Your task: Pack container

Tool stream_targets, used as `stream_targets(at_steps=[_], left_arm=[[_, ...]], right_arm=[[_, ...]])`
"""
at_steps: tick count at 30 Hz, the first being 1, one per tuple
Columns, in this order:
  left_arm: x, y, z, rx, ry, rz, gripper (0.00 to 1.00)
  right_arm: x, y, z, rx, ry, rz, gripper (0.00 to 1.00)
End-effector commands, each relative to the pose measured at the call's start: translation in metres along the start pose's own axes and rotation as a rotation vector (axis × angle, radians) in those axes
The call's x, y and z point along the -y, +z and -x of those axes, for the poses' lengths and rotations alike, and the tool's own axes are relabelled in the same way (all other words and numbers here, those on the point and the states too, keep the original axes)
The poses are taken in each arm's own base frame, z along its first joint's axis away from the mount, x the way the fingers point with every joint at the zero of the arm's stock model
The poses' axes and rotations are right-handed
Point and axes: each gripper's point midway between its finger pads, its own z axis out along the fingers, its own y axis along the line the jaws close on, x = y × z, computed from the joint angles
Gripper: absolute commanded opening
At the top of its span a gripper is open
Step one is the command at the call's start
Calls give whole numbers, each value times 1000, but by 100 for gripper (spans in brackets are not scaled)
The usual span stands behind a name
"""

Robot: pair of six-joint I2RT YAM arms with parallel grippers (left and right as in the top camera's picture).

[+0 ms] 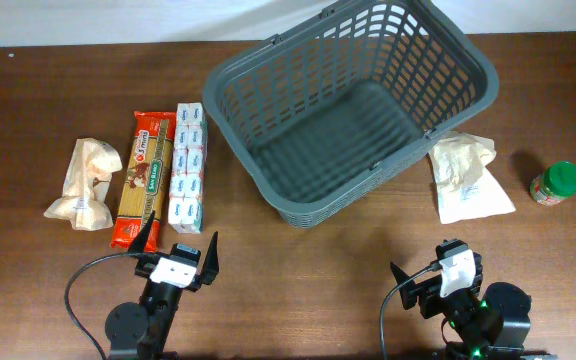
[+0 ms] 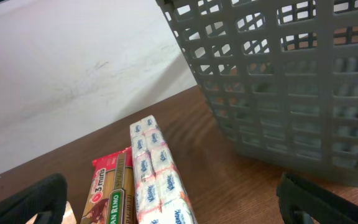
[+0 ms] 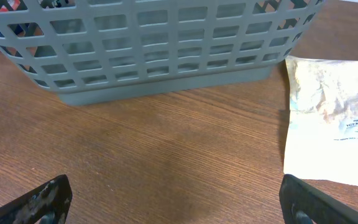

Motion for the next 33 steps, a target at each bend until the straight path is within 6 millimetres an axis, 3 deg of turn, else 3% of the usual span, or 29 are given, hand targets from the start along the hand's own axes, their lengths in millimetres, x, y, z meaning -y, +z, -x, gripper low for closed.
stream_targets(at_steps=[1, 31, 33], left_arm=[[0, 0, -2, -1, 5, 4, 99], [0, 0, -2, -1, 5, 4, 99], [0, 0, -2, 0, 5, 4, 99]], right_arm=[[-1, 1, -1, 2, -5, 5, 99], [-1, 1, -1, 2, -6, 4, 99], [8, 0, -3, -9, -5, -50, 99]])
